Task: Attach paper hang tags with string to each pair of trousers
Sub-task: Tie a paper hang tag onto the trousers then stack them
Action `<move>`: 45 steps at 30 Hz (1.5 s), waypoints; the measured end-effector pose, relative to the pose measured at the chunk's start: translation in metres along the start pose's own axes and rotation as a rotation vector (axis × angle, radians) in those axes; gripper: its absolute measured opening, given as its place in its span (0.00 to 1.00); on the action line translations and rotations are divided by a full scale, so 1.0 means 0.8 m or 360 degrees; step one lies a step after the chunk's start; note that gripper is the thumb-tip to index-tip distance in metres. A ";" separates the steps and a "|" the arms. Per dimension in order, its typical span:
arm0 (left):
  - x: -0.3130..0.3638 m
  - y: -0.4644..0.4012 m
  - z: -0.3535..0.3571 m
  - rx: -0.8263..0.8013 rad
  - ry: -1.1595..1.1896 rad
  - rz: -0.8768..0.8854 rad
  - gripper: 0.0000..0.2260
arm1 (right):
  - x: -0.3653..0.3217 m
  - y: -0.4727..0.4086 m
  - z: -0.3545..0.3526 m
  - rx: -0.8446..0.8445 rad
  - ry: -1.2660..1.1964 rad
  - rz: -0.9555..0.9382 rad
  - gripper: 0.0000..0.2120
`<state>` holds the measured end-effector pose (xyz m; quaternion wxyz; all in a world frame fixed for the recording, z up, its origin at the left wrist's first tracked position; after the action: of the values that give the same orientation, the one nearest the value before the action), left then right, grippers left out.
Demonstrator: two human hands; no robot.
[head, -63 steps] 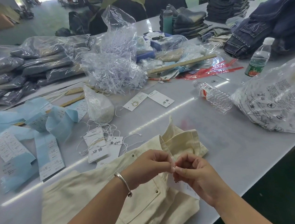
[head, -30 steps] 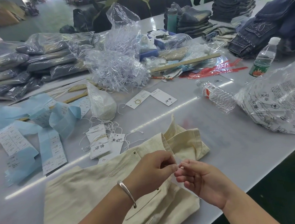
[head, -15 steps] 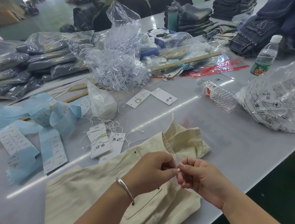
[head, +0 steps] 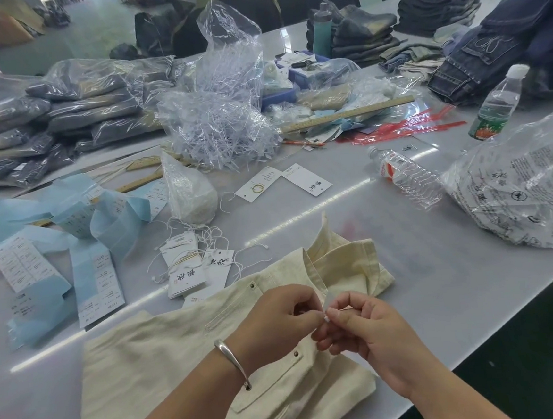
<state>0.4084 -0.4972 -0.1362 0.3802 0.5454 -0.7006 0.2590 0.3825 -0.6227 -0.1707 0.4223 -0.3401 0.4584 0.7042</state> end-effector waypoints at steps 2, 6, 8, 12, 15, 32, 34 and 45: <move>0.001 -0.001 -0.004 0.0039 0.0017 -0.0003 0.09 | -0.001 -0.002 -0.004 0.0053 0.0005 0.0024 0.07; 0.001 -0.002 -0.005 0.0056 0.0014 0.0003 0.09 | -0.007 -0.004 -0.019 0.0179 0.0163 -0.0027 0.05; 0.001 -0.001 -0.003 0.0041 0.0025 0.0007 0.09 | -0.010 -0.004 -0.025 0.0220 0.0226 -0.0059 0.04; 0.004 0.000 0.001 0.0033 0.0060 0.0036 0.09 | -0.012 -0.004 -0.032 0.0255 0.0249 -0.0106 0.05; 0.008 -0.001 0.005 0.0005 0.0037 0.0068 0.08 | -0.011 -0.005 -0.030 0.0199 0.0230 -0.0126 0.06; 0.014 0.000 0.007 -0.0077 -0.0003 0.0120 0.07 | -0.012 -0.002 -0.026 0.0009 0.0146 -0.0260 0.14; 0.015 0.001 0.007 -0.0123 0.0027 0.0097 0.08 | -0.016 -0.002 -0.025 -0.0021 0.0206 -0.0282 0.11; 0.017 0.000 0.003 -0.0180 0.0140 0.0068 0.09 | -0.041 -0.001 -0.017 -0.0135 0.0574 -0.0425 0.08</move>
<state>0.4062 -0.5069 -0.1267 0.4353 0.4962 -0.7081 0.2508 0.3977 -0.6446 -0.1476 0.4083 -0.5357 0.4474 0.5883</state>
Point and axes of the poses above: each hand's wrist, its own y-axis away from the middle knuckle, its own z-axis out of the palm, x = y × z, the point moved 7 cm from there along -y, towards the middle knuckle, and after that the axes turned 6 degrees about x, right-handed, at the moved point
